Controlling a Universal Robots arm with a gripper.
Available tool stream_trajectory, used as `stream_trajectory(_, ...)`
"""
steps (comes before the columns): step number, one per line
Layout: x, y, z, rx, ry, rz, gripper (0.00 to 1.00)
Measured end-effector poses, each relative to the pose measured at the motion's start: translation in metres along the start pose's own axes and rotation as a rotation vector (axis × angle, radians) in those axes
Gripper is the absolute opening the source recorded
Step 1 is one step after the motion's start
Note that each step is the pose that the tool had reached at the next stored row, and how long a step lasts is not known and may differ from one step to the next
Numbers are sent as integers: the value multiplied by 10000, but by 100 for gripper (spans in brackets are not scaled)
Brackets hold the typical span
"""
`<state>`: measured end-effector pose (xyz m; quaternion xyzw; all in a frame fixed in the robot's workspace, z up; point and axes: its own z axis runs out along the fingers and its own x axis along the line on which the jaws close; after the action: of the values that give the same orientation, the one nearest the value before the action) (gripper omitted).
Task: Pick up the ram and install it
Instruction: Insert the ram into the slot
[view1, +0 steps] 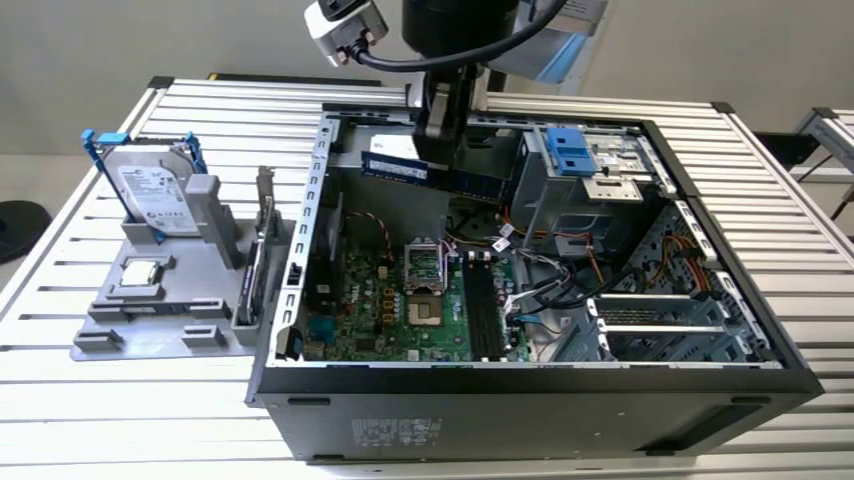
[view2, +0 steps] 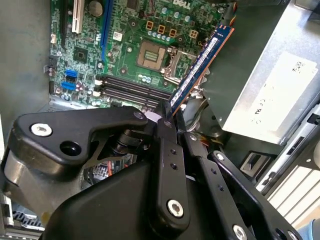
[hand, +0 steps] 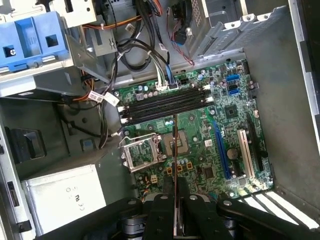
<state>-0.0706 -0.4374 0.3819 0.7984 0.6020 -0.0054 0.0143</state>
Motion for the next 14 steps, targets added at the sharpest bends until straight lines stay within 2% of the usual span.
stream_trajectory(14, 0, 0, 0, 26, -16, 997, 0)
